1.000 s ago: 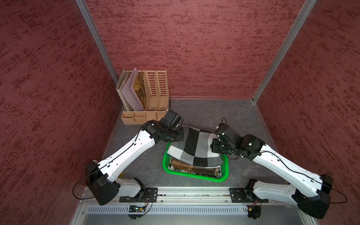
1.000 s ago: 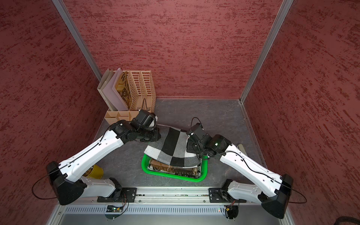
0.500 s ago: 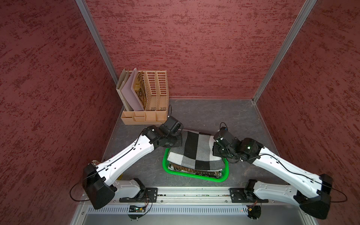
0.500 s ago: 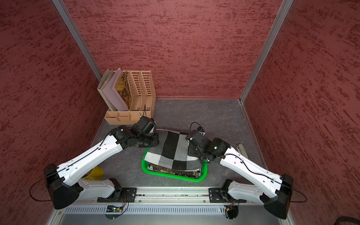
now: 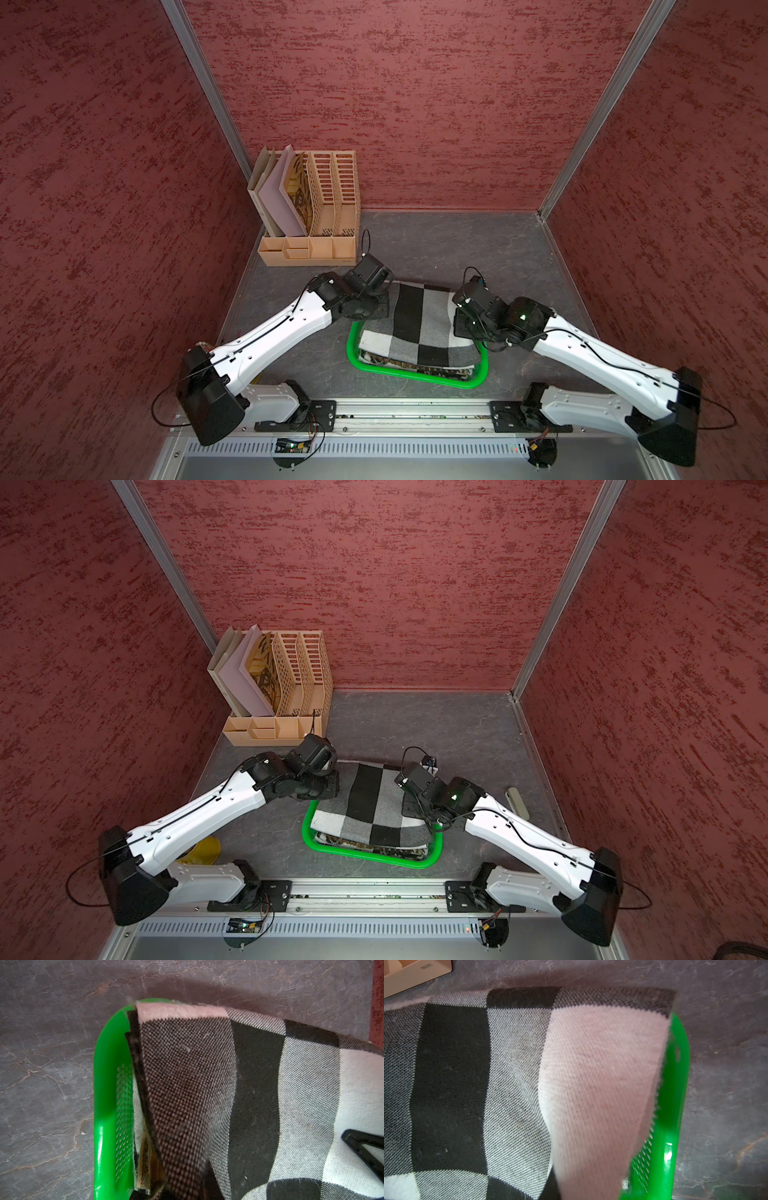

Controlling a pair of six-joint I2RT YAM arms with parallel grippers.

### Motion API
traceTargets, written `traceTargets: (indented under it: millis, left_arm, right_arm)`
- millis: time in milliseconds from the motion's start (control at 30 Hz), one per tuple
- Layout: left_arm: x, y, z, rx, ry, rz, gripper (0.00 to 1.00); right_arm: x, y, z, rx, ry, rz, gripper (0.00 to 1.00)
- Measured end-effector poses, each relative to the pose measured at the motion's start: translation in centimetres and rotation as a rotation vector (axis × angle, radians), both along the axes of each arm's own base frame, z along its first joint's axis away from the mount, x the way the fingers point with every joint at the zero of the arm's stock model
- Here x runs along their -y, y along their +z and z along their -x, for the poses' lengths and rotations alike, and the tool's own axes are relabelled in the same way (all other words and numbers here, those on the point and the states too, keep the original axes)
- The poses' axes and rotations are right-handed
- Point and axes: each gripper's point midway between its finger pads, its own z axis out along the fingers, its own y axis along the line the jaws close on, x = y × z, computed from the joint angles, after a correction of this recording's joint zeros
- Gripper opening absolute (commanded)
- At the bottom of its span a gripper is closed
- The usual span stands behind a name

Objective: Put the folded scarf in the basket
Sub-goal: Place the scarf in the basket.

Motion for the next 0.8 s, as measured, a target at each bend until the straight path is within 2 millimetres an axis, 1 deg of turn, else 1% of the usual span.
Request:
traceTargets:
  millis: [233,400,433,500,533,600,633,667,767,800]
  left_arm:
    - [-0.4,-0.9,-0.4,0.005,0.015,-0.04,0.0]
    - [-0.8,-2.5,-0.5,-0.005,0.023,-0.077,0.0]
    - [-0.9,-2.9,-0.5,-0.008,0.023,-0.082,0.0]
    - [-0.9,-3.3,-0.4,-0.009,0.024,-0.089,0.0]
    - [-0.9,-3.5,-0.3,-0.01,0.024,-0.092,0.05]
    - [-1.1,-3.8,-0.3,-0.009,0.027,-0.103,0.21]
    - [-1.2,-4.0,-0.3,-0.009,0.031,-0.109,0.27]
    - [-1.4,-4.2,-0.3,-0.009,0.037,-0.118,0.29]
    - [-2.2,-4.7,-0.3,-0.006,0.055,-0.152,0.35]
    - [-2.4,-4.8,-0.3,-0.004,0.058,-0.163,0.4]
  right_arm:
    - [-0.1,-1.1,-0.1,-0.014,-0.006,0.012,0.0]
    - [0.3,-2.2,0.1,-0.028,-0.029,0.022,0.0]
    - [0.5,-2.5,0.2,-0.03,-0.033,0.027,0.05]
    - [0.8,-3.0,0.4,-0.035,-0.043,0.033,0.22]
    - [0.9,-3.2,0.4,-0.037,-0.046,0.037,0.31]
    - [1.2,-3.3,0.4,-0.034,-0.053,0.049,0.42]
    - [1.4,-3.4,0.4,-0.033,-0.058,0.058,0.47]
    - [1.6,-3.4,0.5,-0.034,-0.058,0.07,0.49]
    - [2.3,-3.4,0.5,-0.029,-0.068,0.093,0.5]
    - [2.4,-3.3,0.6,-0.026,-0.07,0.097,0.5]
